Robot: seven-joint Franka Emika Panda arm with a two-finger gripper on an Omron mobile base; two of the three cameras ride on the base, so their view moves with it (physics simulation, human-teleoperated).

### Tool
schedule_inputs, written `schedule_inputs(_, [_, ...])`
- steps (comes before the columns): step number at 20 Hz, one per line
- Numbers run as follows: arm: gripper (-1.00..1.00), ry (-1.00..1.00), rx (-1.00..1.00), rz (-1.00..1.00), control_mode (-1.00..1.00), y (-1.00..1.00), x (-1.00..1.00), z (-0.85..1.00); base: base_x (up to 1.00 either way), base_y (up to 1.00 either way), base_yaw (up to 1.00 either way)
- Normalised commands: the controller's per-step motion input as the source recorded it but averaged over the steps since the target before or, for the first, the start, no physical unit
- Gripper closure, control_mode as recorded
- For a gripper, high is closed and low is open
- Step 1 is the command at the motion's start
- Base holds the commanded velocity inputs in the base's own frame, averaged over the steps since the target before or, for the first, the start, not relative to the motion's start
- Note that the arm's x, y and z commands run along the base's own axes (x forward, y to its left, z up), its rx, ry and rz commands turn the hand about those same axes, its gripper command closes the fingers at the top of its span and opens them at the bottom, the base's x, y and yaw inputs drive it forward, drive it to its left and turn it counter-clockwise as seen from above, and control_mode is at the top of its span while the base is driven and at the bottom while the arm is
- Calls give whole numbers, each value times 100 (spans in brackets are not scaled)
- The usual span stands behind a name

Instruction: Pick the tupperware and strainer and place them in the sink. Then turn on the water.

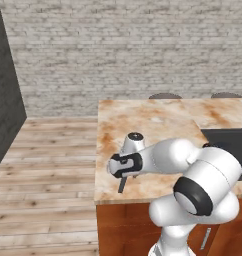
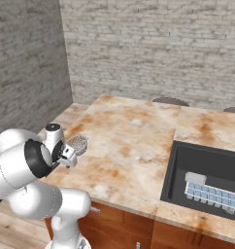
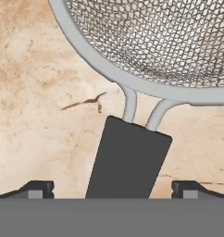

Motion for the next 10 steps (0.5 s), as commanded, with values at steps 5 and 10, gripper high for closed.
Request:
schedule_inputs(5, [-100,1,0,0,-100,3,0,-2,0,0,0])
schedule_inputs(10, [-100,0,0,0,-100,0,0,0,0,0,0])
